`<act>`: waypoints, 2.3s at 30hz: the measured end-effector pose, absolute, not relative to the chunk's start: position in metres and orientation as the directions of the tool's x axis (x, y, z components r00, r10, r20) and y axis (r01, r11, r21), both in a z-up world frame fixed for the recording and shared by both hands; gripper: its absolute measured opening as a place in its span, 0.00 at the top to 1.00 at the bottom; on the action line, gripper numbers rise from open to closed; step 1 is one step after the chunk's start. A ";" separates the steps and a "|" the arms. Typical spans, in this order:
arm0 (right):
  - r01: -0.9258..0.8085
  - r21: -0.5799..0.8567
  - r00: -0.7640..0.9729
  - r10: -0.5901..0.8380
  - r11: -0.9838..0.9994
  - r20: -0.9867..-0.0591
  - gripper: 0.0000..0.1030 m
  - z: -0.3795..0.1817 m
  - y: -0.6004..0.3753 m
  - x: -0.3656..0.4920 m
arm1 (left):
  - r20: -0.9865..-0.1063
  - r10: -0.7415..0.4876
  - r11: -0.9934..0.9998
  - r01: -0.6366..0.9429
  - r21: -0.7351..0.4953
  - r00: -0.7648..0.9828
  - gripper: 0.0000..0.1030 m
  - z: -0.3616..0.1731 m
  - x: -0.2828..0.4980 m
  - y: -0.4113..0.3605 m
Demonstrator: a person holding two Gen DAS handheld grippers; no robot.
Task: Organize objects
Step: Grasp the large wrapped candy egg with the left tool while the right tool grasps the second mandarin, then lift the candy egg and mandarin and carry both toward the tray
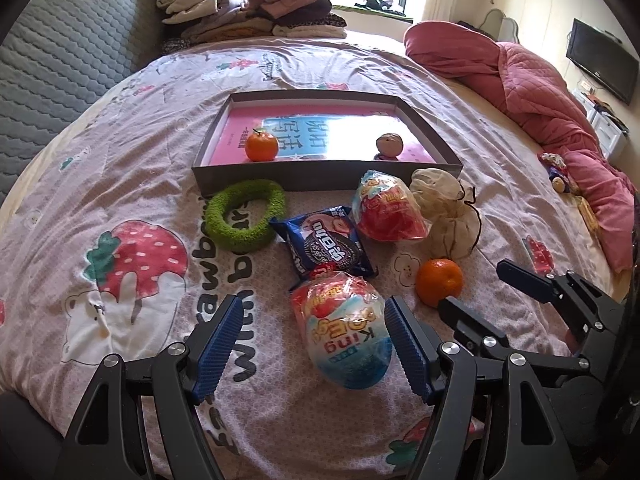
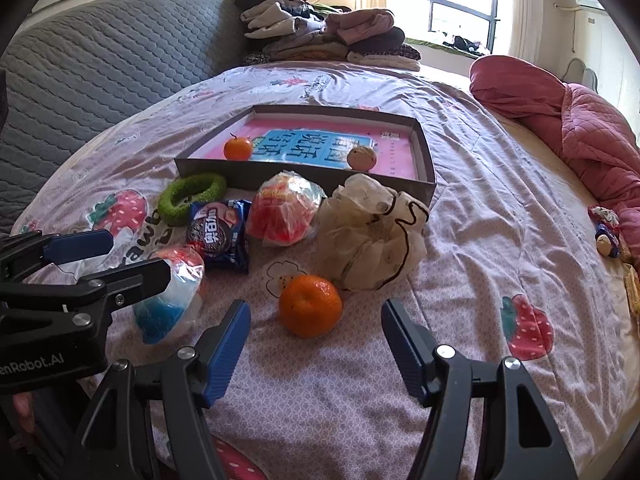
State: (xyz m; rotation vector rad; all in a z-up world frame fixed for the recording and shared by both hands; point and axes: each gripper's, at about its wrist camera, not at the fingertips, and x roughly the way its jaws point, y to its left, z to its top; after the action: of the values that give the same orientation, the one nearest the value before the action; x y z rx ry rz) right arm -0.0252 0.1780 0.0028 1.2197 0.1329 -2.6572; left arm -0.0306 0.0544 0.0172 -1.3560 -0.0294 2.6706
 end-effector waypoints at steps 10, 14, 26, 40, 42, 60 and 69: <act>0.235 0.008 -0.614 -0.154 -0.972 -0.774 0.35 -0.009 0.177 -0.031 | -0.825 0.144 -0.988 -0.123 -0.092 -0.546 0.28 0.004 -0.038 0.059; 0.239 0.007 -0.607 -0.155 -0.971 -0.780 0.35 -0.013 0.175 -0.033 | -0.830 0.154 -0.987 -0.121 -0.105 -0.535 0.28 -0.001 -0.040 0.059; 0.228 -0.010 -0.615 -0.136 -0.974 -0.777 0.35 -0.022 0.171 -0.041 | -0.845 0.175 -0.984 -0.109 -0.139 -0.506 0.23 -0.015 -0.048 0.056; 0.245 -0.033 -0.619 -0.130 -0.969 -0.775 0.48 -0.029 0.165 -0.046 | -0.865 0.190 -0.982 -0.102 -0.161 -0.465 0.23 -0.028 -0.058 0.057; 0.248 -0.033 -0.619 -0.132 -0.968 -0.774 0.52 -0.030 0.165 -0.047 | -0.865 0.180 -0.983 -0.105 -0.148 -0.468 0.25 -0.028 -0.059 0.058; 0.257 0.023 -0.621 -0.184 -0.966 -0.762 0.60 -0.022 0.169 -0.042 | -0.853 0.149 -0.987 -0.130 -0.096 -0.501 0.43 -0.023 -0.053 0.054; 0.277 0.056 -0.641 -0.228 -0.959 -0.733 0.60 -0.009 0.169 -0.036 | -0.823 0.139 -0.986 -0.154 -0.063 -0.551 0.43 -0.008 -0.043 0.055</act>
State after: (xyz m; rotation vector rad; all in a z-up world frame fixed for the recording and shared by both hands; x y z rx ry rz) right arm -0.0359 0.1690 -0.0088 1.1560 0.0883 -2.6160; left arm -0.0435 0.0547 -0.0078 -1.3921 0.0237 2.6296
